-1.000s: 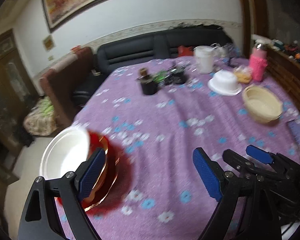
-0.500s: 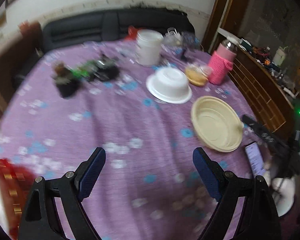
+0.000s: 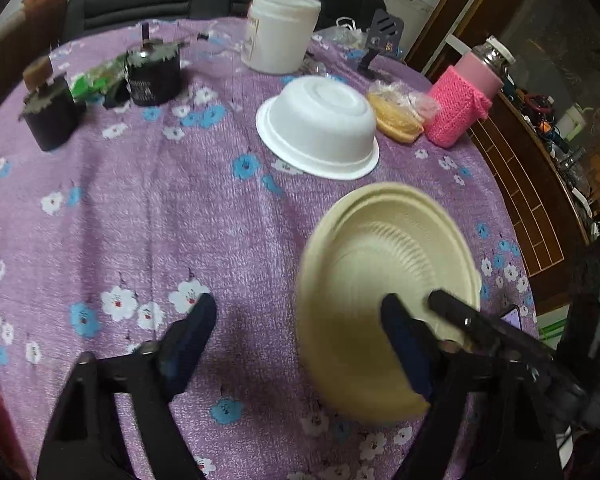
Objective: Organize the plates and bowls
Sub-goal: 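Carry the beige bowl with the right gripper onto the stack, then open the right gripper and withdraw it from the beige bowl, then move the right gripper to the upside-down white plastic bowl, then flip the white bowl upright with the right gripper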
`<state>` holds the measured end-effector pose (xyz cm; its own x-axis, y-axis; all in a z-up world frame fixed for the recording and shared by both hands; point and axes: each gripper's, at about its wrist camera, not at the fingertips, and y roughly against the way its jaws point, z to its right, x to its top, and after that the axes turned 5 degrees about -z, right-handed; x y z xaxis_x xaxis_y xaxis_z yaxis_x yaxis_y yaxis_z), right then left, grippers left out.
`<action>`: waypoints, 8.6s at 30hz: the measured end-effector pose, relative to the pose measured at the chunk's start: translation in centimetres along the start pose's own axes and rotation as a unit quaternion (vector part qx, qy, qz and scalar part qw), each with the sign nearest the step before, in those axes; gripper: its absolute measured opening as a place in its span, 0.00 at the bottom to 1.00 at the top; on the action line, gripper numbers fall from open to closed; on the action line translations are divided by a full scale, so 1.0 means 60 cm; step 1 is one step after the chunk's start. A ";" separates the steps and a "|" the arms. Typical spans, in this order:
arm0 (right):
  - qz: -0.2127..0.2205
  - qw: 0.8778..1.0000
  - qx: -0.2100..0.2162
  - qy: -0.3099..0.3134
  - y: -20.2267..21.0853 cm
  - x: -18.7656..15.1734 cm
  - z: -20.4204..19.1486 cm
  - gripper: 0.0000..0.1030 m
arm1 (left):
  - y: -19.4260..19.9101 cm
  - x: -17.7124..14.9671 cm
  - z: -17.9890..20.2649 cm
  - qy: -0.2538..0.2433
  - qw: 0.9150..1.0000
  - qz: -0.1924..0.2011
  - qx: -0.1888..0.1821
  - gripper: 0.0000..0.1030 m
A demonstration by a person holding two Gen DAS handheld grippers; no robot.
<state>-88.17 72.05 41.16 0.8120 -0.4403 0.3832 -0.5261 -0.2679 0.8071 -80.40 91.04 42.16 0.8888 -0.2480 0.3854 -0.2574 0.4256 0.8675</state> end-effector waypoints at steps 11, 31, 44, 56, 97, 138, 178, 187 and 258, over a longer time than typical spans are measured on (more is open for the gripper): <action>0.005 0.998 0.014 0.056 0.037 -0.075 -0.108 0.13 | 0.091 -0.098 -0.050 0.007 1.000 0.007 0.028 0.17; -0.014 0.954 0.074 0.289 -0.076 -0.225 -0.643 0.14 | 0.435 -0.283 -0.428 0.177 0.955 0.160 0.174 0.23; 0.016 0.929 0.015 0.369 -0.151 -0.280 -0.717 0.20 | 0.402 -0.300 -0.500 0.216 0.944 0.169 0.183 0.48; 0.090 0.925 0.019 0.369 -0.125 -0.286 -0.705 0.64 | 0.440 -0.335 -0.475 0.213 0.920 0.227 0.239 0.74; 0.126 0.967 -0.022 0.219 0.036 -0.242 -0.360 0.74 | 0.350 -0.309 -0.160 0.031 0.936 0.202 0.287 0.90; 0.000 0.976 -0.124 0.182 -0.142 0.223 -0.199 0.72 | 0.182 -0.202 -0.143 -0.010 0.977 0.127 0.171 0.90; 0.085 0.986 0.136 -0.053 -0.146 0.205 -0.074 0.71 | -0.085 0.253 -0.119 0.126 0.988 0.053 -0.065 0.89; 0.146 0.986 0.078 -0.035 -0.128 0.204 -0.084 0.71 | -0.116 0.289 -0.108 0.098 0.993 0.043 -0.041 0.89; -0.135 0.979 -0.059 0.143 -0.031 -0.026 -0.239 0.61 | 0.339 -0.351 -0.166 -0.054 0.973 0.222 0.032 0.92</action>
<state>-84.83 85.51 45.48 0.9639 -0.1045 0.2450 -0.2633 -0.2339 0.9359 -100.55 113.58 48.56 0.6409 -0.1429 0.7542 -0.6329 0.4578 0.6245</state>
